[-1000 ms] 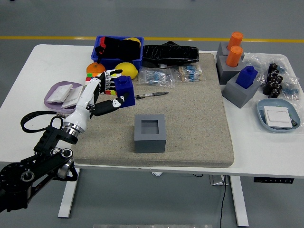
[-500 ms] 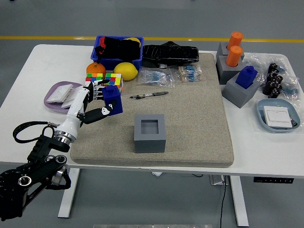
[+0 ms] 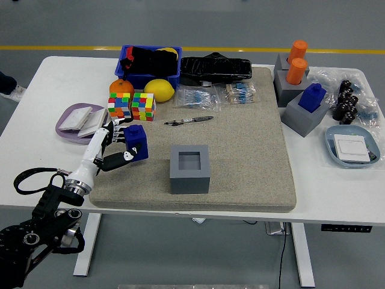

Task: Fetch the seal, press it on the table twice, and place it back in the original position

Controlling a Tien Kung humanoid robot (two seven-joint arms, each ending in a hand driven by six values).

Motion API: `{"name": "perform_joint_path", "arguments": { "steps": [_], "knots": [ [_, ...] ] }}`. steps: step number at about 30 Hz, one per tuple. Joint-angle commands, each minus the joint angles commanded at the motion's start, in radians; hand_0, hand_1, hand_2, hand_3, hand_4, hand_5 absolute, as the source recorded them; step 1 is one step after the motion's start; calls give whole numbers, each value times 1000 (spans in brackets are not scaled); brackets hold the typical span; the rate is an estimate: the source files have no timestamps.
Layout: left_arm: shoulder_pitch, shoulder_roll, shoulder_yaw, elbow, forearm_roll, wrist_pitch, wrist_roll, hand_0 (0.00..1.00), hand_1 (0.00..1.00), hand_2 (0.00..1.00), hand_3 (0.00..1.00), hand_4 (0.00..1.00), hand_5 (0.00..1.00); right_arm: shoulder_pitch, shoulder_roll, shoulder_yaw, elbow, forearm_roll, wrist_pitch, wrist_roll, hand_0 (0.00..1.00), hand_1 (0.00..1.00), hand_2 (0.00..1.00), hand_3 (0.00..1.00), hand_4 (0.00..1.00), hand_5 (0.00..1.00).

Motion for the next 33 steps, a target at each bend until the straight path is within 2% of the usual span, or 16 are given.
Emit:
{"name": "perform_joint_path", "arguments": {
  "steps": [11, 23, 33],
  "knots": [
    [21, 3, 0, 11, 2, -2, -10, 544, 466, 501, 779, 581, 2, -1, 2, 0, 1, 0, 0, 2, 790, 700, 673, 648, 812, 463],
    [56, -6, -19, 25, -3, -5, -25, 544, 467, 502, 776, 583, 2, -1, 2, -2, 2, 3, 1, 2, 791, 700, 673, 648, 813, 463],
    [85, 1, -24, 27, -6, -14, -29, 545, 467, 501, 775, 584, 2, 0, -1, -7, 4, 7, 1, 3, 791, 700, 673, 648, 813, 463]
  ]
}}
